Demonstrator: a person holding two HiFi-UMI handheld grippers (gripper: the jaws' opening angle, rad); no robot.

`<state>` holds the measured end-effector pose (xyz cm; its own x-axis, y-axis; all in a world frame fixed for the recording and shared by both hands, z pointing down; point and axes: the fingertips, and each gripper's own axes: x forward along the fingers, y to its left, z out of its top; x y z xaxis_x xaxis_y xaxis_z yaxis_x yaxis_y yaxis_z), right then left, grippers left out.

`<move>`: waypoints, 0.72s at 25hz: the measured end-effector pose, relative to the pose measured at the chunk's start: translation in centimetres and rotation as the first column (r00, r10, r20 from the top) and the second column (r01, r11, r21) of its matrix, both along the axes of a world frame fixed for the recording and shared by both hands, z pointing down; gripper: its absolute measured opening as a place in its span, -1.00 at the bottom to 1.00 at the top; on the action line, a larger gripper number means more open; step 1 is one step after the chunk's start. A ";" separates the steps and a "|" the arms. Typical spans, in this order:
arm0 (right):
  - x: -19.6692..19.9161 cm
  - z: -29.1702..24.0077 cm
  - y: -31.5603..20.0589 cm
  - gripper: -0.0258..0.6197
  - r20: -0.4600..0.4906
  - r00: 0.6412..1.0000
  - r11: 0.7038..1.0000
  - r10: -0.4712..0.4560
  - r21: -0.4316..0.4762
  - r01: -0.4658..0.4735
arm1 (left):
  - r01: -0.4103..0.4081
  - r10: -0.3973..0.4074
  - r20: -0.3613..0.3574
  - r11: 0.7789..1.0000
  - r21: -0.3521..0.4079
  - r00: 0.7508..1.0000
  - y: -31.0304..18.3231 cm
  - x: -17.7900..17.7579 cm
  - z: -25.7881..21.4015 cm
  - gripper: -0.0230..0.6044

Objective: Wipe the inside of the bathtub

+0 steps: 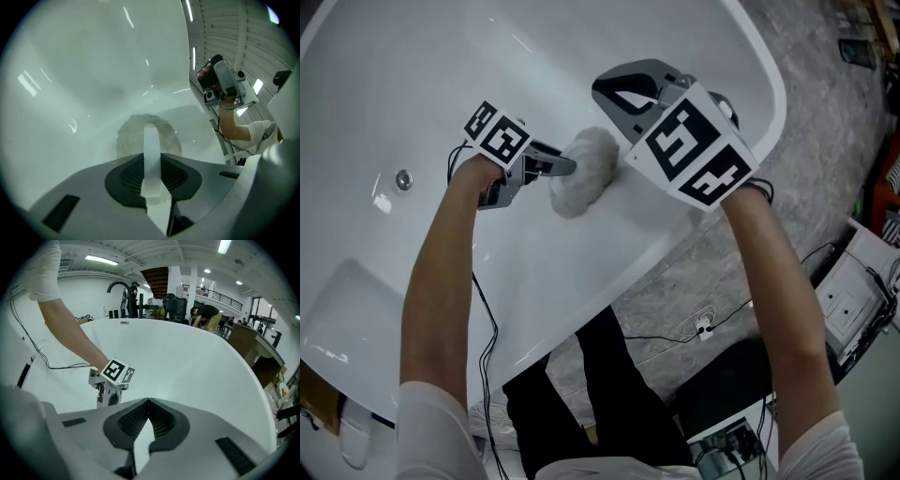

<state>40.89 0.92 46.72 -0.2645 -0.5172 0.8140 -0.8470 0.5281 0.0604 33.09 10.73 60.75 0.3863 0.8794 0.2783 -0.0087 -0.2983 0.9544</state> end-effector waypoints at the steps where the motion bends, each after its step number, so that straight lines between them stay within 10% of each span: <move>1: 0.0 0.2 0.0 -0.86 0.002 1.000 1.000 -0.005 -0.006 0.005 | -0.005 0.005 0.003 1.000 -0.005 1.000 0.0 -0.1 0.0 -0.65; 18: 1.0 2.2 -1.6 -0.86 0.071 0.993 0.994 -0.090 -0.052 0.094 | -0.122 0.122 0.074 0.992 -0.008 0.990 0.4 -0.1 -0.5 -0.65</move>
